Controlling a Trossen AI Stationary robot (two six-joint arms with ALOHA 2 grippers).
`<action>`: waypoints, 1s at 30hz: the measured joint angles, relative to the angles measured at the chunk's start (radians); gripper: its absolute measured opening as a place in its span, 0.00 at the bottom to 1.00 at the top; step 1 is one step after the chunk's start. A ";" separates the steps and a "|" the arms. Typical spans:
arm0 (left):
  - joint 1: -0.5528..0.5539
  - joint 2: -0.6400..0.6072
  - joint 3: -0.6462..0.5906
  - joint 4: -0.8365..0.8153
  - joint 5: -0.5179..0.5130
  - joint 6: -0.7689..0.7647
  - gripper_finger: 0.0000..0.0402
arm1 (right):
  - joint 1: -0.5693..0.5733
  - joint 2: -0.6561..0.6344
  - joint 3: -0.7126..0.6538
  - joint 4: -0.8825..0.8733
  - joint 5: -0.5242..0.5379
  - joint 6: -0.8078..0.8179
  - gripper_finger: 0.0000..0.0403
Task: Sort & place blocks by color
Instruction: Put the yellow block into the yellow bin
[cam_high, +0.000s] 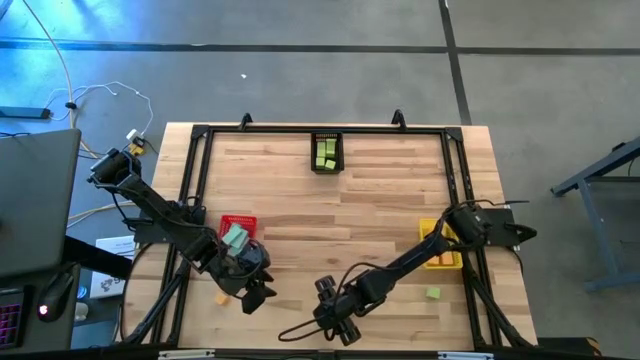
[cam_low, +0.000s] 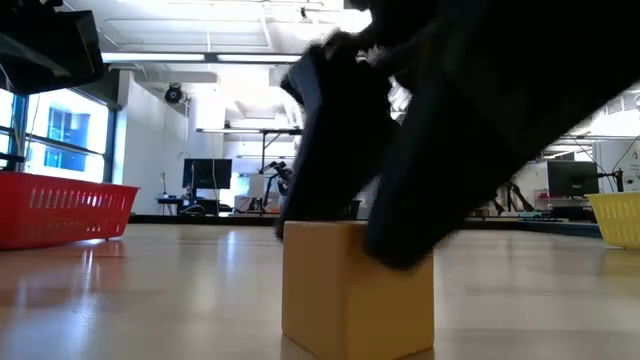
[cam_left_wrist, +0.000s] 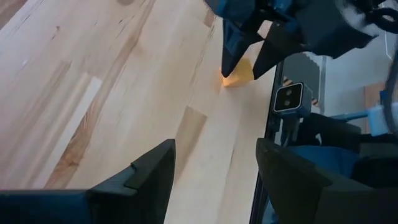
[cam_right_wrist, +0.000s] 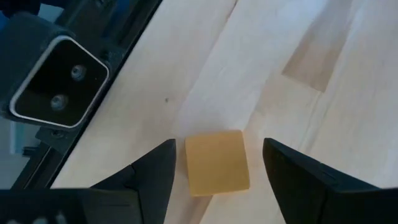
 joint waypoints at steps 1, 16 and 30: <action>0.000 0.000 0.000 0.000 0.000 0.004 0.53 | -0.001 0.003 0.000 -0.001 -0.006 0.008 0.55; 0.000 0.000 0.000 -0.008 0.000 0.031 0.53 | -0.016 0.026 0.001 0.002 -0.053 0.094 0.28; 0.000 0.000 0.000 -0.008 -0.009 0.100 0.53 | 0.038 -0.015 0.000 -0.175 0.242 0.354 0.27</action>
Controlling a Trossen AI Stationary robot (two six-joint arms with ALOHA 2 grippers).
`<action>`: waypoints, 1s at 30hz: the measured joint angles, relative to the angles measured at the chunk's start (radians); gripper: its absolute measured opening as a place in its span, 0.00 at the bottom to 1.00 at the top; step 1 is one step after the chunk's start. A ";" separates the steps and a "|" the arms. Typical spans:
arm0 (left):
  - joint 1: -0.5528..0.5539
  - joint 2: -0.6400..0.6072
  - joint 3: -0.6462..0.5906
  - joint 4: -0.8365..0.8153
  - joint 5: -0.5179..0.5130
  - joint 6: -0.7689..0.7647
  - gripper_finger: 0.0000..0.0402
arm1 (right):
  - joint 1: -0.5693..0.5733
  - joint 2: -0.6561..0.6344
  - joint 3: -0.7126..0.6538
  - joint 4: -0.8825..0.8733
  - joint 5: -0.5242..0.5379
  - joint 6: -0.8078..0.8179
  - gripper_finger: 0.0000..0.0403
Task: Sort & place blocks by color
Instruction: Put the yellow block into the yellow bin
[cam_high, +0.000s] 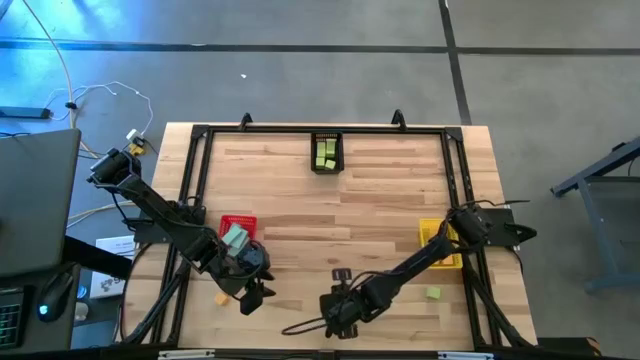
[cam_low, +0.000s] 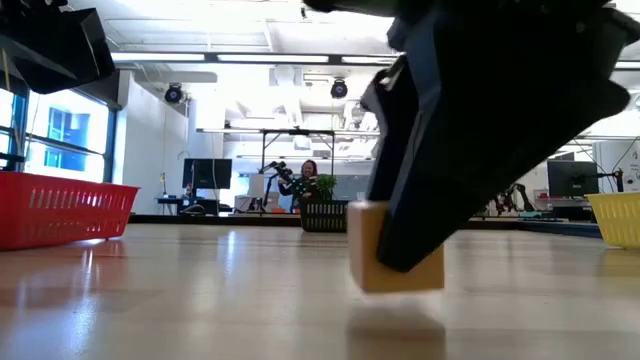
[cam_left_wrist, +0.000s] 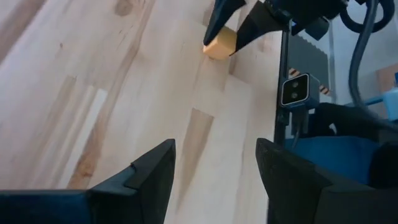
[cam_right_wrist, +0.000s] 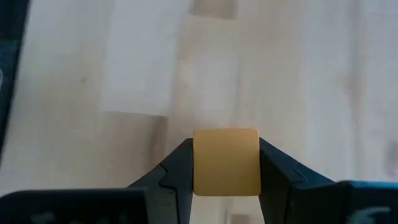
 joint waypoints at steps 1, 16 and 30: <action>0.000 0.000 0.000 0.000 -0.009 0.013 0.53 | 0.004 -0.005 0.000 -0.012 0.031 0.021 0.27; 0.003 0.000 0.000 0.000 -0.036 0.088 0.53 | 0.043 -0.108 0.000 -0.570 0.384 0.408 0.26; 0.003 0.000 0.000 0.000 -0.035 0.132 0.53 | 0.047 -0.128 0.000 -0.967 0.411 0.600 0.26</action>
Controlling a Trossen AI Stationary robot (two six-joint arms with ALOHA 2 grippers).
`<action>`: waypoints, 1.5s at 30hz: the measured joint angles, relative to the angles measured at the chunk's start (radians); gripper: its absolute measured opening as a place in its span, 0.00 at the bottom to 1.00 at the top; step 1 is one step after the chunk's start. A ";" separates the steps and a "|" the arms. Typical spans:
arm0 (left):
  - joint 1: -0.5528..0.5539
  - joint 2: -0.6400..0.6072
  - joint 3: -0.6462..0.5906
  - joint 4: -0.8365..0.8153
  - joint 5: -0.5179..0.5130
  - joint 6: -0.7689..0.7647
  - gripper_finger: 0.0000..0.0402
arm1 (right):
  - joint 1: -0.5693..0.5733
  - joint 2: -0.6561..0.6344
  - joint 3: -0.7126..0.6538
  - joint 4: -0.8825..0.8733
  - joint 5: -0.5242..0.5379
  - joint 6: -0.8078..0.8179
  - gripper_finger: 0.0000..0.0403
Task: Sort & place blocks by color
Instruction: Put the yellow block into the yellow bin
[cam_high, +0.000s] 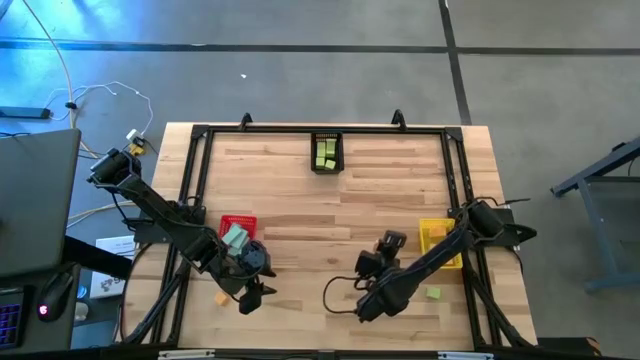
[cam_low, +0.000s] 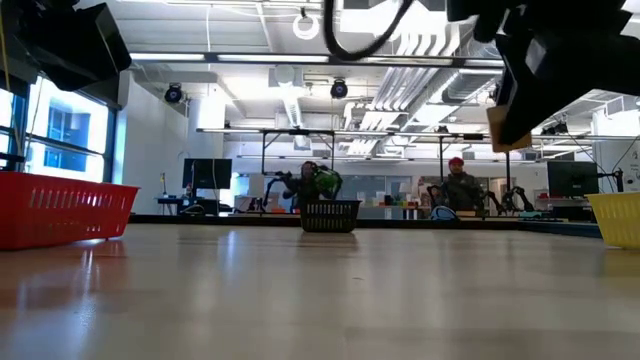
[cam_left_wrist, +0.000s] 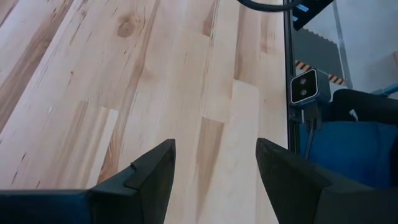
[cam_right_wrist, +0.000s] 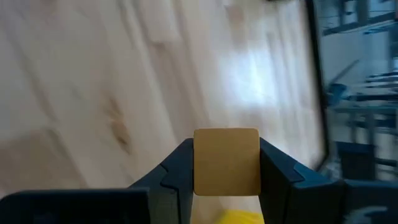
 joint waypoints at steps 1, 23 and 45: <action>0.000 0.000 0.000 0.000 0.000 0.000 0.53 | 0.000 0.000 0.000 -0.029 0.000 0.001 0.26; 0.000 0.000 0.000 0.000 0.003 -0.001 0.53 | 0.077 -0.437 -0.527 0.002 -0.186 0.508 0.26; -0.005 0.000 0.000 -0.004 0.006 -0.027 0.53 | 0.106 -0.813 -0.869 0.274 -0.376 0.870 0.37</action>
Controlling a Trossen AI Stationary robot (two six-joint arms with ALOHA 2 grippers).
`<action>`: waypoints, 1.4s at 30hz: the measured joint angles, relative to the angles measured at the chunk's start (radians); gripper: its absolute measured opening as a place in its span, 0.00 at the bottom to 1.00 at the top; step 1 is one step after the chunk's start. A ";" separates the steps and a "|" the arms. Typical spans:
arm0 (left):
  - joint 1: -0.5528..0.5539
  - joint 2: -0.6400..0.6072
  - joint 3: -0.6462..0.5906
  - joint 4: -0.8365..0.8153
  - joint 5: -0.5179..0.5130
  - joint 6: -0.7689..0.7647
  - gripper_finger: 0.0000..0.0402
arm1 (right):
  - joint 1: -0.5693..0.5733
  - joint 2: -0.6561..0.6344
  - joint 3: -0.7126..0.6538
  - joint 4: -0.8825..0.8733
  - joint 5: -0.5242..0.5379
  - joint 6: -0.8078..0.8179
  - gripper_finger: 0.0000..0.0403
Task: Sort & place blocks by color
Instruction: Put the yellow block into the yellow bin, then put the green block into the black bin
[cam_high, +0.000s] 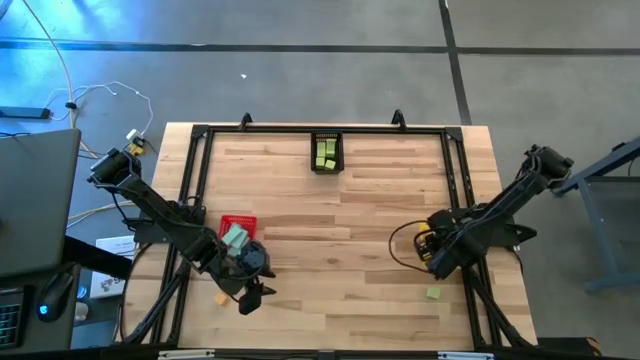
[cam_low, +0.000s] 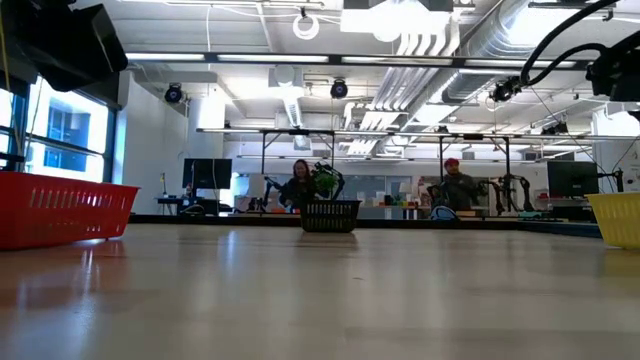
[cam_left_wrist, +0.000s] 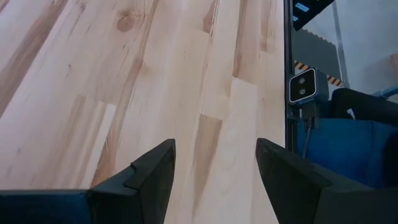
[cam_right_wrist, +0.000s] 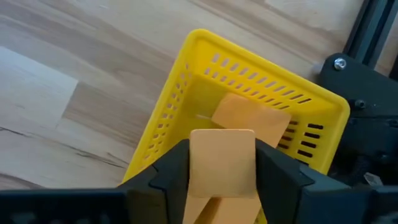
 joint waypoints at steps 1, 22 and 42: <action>-0.003 0.000 0.000 -0.003 0.001 -0.013 0.53 | 0.000 0.000 0.000 -0.002 0.000 0.000 0.38; -0.197 0.000 0.000 -0.298 0.166 -0.589 0.53 | 0.000 0.000 0.001 0.005 0.054 -0.001 0.54; -0.305 0.000 0.000 -0.426 0.206 -0.849 0.53 | 0.000 -0.002 0.134 0.108 -0.003 -0.082 0.53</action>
